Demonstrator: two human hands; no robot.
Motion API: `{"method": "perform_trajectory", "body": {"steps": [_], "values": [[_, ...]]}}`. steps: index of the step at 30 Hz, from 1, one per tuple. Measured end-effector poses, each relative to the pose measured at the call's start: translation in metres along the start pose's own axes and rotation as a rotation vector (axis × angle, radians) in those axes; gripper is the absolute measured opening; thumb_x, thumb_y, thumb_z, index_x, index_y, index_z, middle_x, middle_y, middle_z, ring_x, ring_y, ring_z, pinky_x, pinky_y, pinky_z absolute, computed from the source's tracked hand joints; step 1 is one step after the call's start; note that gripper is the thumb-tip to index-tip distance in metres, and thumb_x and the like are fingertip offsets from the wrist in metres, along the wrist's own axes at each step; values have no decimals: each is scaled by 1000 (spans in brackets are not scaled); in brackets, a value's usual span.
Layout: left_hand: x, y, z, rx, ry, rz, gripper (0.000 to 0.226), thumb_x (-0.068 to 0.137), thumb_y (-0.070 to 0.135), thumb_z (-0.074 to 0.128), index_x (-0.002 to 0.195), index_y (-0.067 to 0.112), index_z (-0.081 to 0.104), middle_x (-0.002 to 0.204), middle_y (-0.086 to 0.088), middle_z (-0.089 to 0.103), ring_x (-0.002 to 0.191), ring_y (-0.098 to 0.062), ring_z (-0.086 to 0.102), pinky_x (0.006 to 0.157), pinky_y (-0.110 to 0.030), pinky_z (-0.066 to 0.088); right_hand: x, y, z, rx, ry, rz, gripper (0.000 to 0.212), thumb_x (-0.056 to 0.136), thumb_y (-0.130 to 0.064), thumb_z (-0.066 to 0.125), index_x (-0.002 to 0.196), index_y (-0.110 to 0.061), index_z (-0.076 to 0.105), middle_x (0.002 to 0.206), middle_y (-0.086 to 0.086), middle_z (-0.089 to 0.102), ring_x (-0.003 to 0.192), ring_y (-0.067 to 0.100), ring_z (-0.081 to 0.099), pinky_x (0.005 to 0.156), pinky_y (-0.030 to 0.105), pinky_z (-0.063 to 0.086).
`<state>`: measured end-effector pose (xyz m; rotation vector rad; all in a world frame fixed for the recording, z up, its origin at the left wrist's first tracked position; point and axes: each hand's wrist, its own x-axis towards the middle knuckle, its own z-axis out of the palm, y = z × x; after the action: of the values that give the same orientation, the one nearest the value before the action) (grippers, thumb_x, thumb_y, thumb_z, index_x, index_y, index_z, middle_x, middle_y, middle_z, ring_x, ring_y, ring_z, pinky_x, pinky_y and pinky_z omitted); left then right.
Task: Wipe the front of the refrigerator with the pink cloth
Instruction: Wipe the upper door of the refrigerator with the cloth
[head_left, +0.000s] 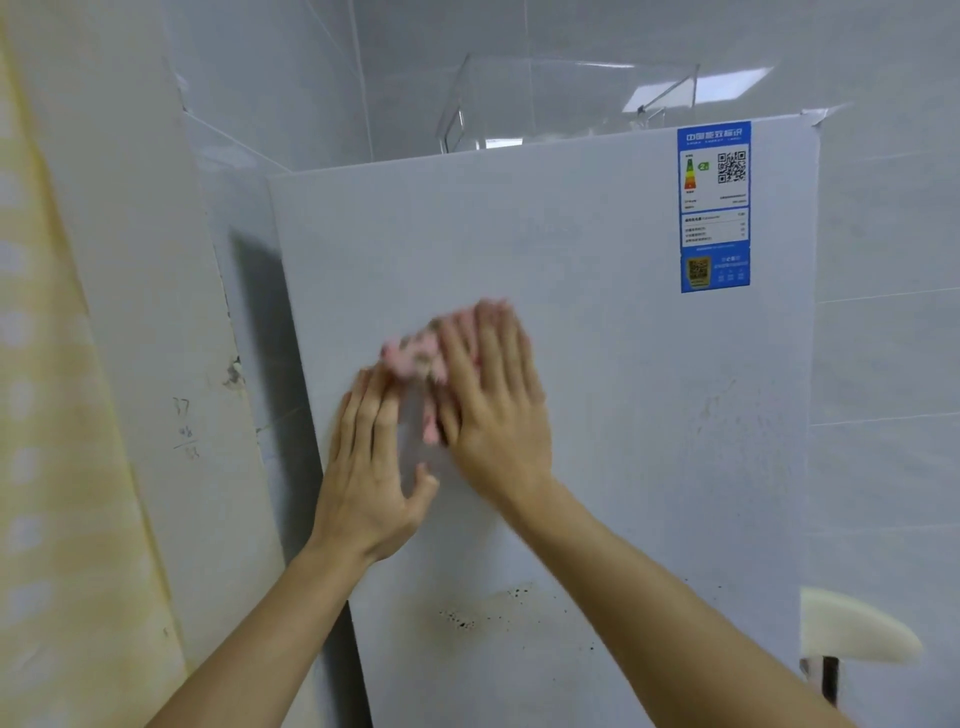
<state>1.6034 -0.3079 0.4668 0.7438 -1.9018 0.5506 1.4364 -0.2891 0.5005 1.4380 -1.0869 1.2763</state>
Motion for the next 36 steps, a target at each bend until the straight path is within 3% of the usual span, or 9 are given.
{"method": "perform_trajectory", "body": {"steps": [4,8,12,16,19,26,29,31,36], "values": [[-13,-3,-7,-31,-74,-11,90,87,33,53,164,3,18,176,-5,7,163,-25,4,132,-41,9,-76,-4,-1,-25,-190,-204,59,111,-41,40,162,-11,37,170,16,27,161,33,19,129,50,26],[-23,-11,-17,-9,-75,-20,84,89,28,47,164,3,19,175,-6,10,163,-23,6,132,-41,9,-63,16,-12,-56,-247,-322,61,111,-40,41,163,-10,32,172,15,22,162,31,15,131,48,19],[-26,-24,-26,75,-40,-85,85,87,19,48,164,2,18,175,-8,10,163,-23,7,132,-44,11,-1,29,-15,-27,-67,6,62,114,-40,27,160,0,34,168,27,24,159,45,18,131,54,15],[-29,-34,-28,121,-36,-97,82,91,16,50,165,3,17,175,-8,9,163,-21,7,132,-43,9,45,8,1,-40,44,178,57,113,-32,35,161,-1,34,167,32,23,157,49,19,130,56,15],[-38,-41,-23,121,14,-130,79,87,5,45,163,2,22,174,-9,14,162,-23,11,132,-48,12,17,-19,14,-20,-22,29,60,111,-38,33,160,-3,37,166,32,24,157,48,18,130,56,19],[-52,-51,-11,163,34,-111,85,81,-6,42,163,-3,19,173,-15,14,162,-30,12,130,-55,14,-152,-25,13,-94,-373,-492,69,105,-41,53,165,-15,31,171,17,24,161,34,18,131,46,22],[-49,-35,-7,147,70,-79,82,82,0,42,162,-3,21,173,-17,17,161,-31,14,132,-49,10,-153,-13,4,-136,-401,-581,63,108,-39,40,166,-16,28,172,14,23,162,30,16,130,44,21],[-46,-27,-3,118,71,-50,78,87,8,42,161,-4,23,173,-17,17,161,-31,16,132,-48,10,-125,-2,-1,-95,-356,-473,60,110,-38,39,164,-12,31,171,17,25,161,32,17,131,45,21],[-33,-18,4,84,82,-7,71,96,15,43,162,-3,22,173,-16,17,161,-30,15,132,-48,13,-13,52,-26,-105,-72,9,61,111,-37,38,162,-4,32,170,21,22,160,38,18,132,48,15]]}}
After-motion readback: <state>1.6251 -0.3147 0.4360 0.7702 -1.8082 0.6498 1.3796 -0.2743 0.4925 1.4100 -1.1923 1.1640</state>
